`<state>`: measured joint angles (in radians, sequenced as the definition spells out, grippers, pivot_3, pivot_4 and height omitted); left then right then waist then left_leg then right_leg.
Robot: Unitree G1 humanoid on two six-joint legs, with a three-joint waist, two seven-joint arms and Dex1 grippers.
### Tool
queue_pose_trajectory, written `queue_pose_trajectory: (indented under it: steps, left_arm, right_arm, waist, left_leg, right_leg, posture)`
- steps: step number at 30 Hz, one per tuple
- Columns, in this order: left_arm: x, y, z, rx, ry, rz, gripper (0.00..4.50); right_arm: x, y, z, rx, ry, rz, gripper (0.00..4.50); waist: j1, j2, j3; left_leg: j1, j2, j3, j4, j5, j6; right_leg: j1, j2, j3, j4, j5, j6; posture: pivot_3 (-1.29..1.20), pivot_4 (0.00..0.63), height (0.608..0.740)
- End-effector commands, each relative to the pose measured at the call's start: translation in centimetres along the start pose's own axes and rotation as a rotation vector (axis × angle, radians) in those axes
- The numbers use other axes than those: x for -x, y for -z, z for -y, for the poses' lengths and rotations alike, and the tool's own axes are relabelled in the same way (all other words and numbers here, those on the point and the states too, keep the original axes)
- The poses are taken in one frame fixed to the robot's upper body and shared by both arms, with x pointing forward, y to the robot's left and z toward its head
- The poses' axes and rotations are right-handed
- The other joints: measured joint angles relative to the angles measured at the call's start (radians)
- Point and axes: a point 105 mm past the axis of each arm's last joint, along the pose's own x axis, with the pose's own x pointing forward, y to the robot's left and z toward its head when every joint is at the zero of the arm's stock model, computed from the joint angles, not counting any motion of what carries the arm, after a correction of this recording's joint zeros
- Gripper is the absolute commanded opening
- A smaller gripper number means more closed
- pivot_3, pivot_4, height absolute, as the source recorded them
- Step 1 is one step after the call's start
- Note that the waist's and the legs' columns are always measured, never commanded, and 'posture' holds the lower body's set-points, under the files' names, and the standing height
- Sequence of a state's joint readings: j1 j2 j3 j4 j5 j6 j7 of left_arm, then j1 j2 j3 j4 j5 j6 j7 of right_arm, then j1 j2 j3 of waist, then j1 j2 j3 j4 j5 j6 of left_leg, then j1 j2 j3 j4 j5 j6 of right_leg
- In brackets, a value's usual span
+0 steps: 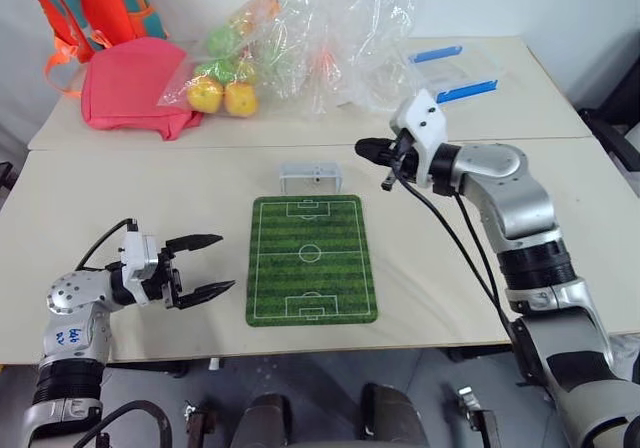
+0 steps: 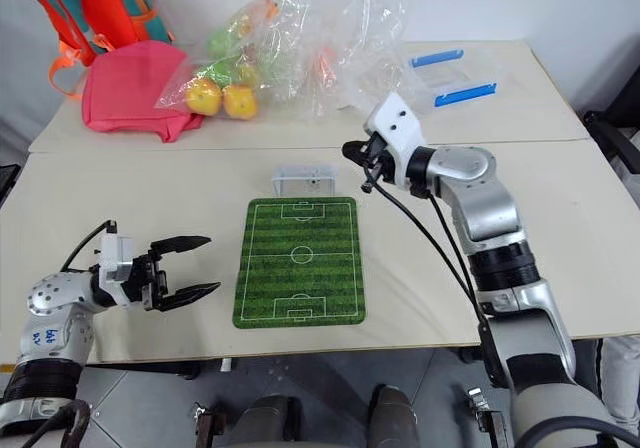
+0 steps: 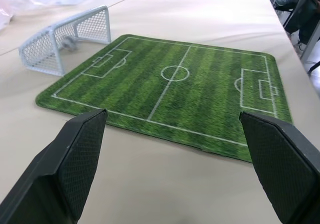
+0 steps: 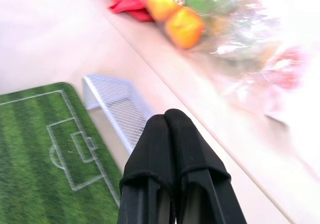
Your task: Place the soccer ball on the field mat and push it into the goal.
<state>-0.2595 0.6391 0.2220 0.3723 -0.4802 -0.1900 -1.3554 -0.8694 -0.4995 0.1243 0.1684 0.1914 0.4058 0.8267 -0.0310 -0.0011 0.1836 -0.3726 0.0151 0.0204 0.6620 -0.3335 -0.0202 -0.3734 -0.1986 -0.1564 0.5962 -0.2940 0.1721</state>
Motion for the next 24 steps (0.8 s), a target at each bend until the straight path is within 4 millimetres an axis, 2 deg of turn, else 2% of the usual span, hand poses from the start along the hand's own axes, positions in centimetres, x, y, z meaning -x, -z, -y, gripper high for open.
queue_pose_trajectory:
  steps: [1, 5, 8, 11, 16, 21, 24]
  left_arm:
    - [0.0, -0.3, -0.4, -0.023, -0.013, 0.012, 4.5]
    - [0.2, -0.3, -0.8, -0.02, -0.035, 0.015, 4.5]
    - [0.8, -0.2, -1.6, -0.004, -0.08, 0.017, 4.5]
    - [1.8, 0.3, -2.2, 0.02, -0.122, 0.007, 4.5]
    - [3.0, 0.6, -2.4, 0.04, -0.157, 0.001, 4.5]
    - [3.9, 0.6, -2.8, 0.044, -0.196, -0.003, 4.5]
    - [4.5, 0.3, -3.0, 0.039, -0.218, 0.0, 4.5]
  right_arm:
    - [2.3, -1.2, 0.1, 0.002, 0.026, 0.047, 0.06]
    - [5.2, 1.0, -1.2, -0.036, -0.011, -0.018, 0.06]
    - [8.7, 4.9, -2.8, -0.086, -0.093, -0.138, 0.06]
    - [12.1, 7.4, -3.8, -0.112, -0.147, -0.169, 0.94]
    - [15.3, 9.0, -4.4, -0.144, -0.177, -0.159, 2.68]
    - [17.0, 9.6, -4.0, -0.161, -0.163, -0.13, 4.39]
    - [17.5, 10.0, -3.2, -0.167, -0.124, -0.11, 4.45]
  waist:
    - [0.002, 0.0, 0.0]
    - [0.004, 0.0, 0.0]
    - [0.01, 0.0, 0.0]
    - [0.012, -0.001, 0.0]
    - [0.001, -0.001, 0.0]
    - [0.004, -0.001, 0.0]
    - [0.005, -0.001, 0.0]
  left_leg:
    - [0.0, 0.0, 0.0, 0.0, 0.0, 0.0]
    - [-0.001, 0.0, 0.001, 0.001, 0.0, 0.0]
    - [-0.001, 0.0, 0.002, 0.003, 0.0, 0.001]
    - [0.0, 0.0, 0.003, 0.003, 0.0, 0.001]
    - [0.003, 0.001, 0.006, 0.003, -0.001, 0.001]
    - [0.003, 0.001, 0.006, 0.004, 0.0, 0.001]
    - [0.003, 0.001, 0.006, 0.004, 0.0, 0.001]
  right_leg:
    - [0.0, 0.0, 0.0, 0.0, 0.0, 0.0]
    - [0.0, 0.0, 0.0, 0.0, 0.0, 0.0]
    - [0.0, -0.001, 0.001, 0.0, 0.0, 0.0]
    - [0.001, -0.001, 0.001, 0.0, 0.0, 0.0]
    - [0.001, -0.001, 0.003, 0.001, 0.001, -0.001]
    - [0.001, -0.001, 0.004, 0.001, 0.001, -0.001]
    - [0.001, -0.001, 0.003, 0.001, 0.001, -0.001]
  posture:
    - [0.0, 0.15, 0.74]
    - [0.0, 0.15, 0.74]
    - [0.0, 0.15, 0.74]
    - [0.0, 0.15, 0.74]
    - [0.0, 0.15, 0.74]
    - [0.0, 0.15, 0.74]
    - [0.0, 0.15, 0.74]
